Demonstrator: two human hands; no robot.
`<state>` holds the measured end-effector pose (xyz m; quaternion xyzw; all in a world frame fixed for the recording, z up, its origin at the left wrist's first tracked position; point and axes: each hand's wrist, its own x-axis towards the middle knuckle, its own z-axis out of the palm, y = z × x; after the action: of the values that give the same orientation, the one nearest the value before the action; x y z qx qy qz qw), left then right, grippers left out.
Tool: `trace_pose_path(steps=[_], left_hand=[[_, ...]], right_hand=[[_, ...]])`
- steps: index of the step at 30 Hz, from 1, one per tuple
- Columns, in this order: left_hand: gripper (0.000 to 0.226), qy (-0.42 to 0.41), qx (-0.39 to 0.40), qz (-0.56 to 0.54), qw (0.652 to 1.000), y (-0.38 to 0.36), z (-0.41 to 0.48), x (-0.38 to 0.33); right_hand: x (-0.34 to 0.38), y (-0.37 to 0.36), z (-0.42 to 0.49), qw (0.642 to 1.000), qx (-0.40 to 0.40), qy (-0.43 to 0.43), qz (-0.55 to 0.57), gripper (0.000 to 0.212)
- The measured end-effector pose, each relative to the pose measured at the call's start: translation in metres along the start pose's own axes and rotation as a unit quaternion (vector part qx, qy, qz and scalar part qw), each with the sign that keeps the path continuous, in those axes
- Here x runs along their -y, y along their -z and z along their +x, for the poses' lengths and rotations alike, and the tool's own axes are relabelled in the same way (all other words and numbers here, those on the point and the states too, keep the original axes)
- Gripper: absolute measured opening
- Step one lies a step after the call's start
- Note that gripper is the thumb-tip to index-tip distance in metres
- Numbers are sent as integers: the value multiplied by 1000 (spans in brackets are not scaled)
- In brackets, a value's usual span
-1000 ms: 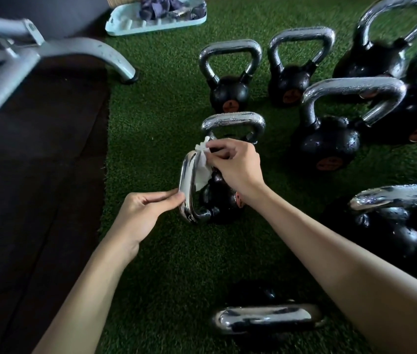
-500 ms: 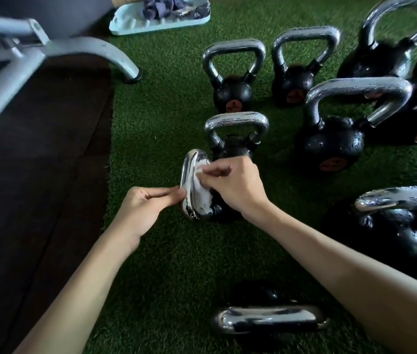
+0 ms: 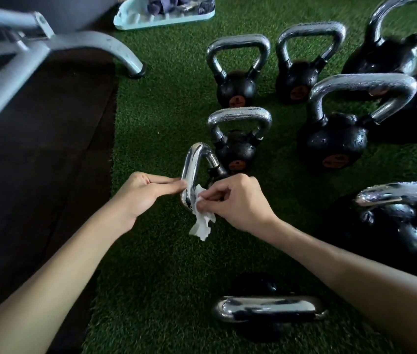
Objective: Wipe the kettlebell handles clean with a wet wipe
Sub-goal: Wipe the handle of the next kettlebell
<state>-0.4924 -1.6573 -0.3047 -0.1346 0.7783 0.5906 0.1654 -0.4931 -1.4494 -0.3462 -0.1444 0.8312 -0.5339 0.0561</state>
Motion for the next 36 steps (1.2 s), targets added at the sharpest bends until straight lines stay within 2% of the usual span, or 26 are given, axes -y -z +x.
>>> trace_pose_path(steps=[3, 7, 10, 14, 18, 20, 24, 26, 30, 33, 34, 36], left_hand=[[26, 6, 5, 12, 1000, 1, 4, -1], [31, 9, 10, 33, 999, 3, 6, -4], [26, 21, 7, 47, 999, 5, 6, -5], [27, 3, 25, 73, 997, 4, 7, -6], [29, 2, -6, 92, 996, -1, 6, -8], [31, -9, -32, 95, 995, -9, 4, -9], [31, -41, -100, 140, 984, -40, 2, -15], [29, -57, -118, 189, 973, -57, 1, -21], [34, -88, -101, 272, 953, -76, -1, -35], [48, -135, -93, 288, 943, -77, -4, -37], [50, -164, -93, 274, 943, -76, -5, -36], [53, -221, -84, 204, 950, -73, -8, -36]], right_hand=[[4, 1, 1, 1000, -7, 17, 18, 8], [-5, 4, 2, 999, 9, 9, -36, 11], [-15, 7, 1, 997, 14, 5, -77, 10], [-12, 7, -2, 997, -1, 40, -67, 12], [-25, 14, -4, 989, 24, 67, -132, 16], [-28, 26, -5, 988, 3, 48, -149, 16], [-27, 60, -6, 981, -183, -56, -19, 15], [-26, 69, -10, 966, -234, -84, 75, 14], [-12, 75, -14, 934, -265, -122, 208, 13], [1, 78, -8, 836, -248, -234, 429, 17], [3, 79, -7, 819, -230, -260, 456, 22], [9, 79, -7, 833, -182, -268, 448, 29]])
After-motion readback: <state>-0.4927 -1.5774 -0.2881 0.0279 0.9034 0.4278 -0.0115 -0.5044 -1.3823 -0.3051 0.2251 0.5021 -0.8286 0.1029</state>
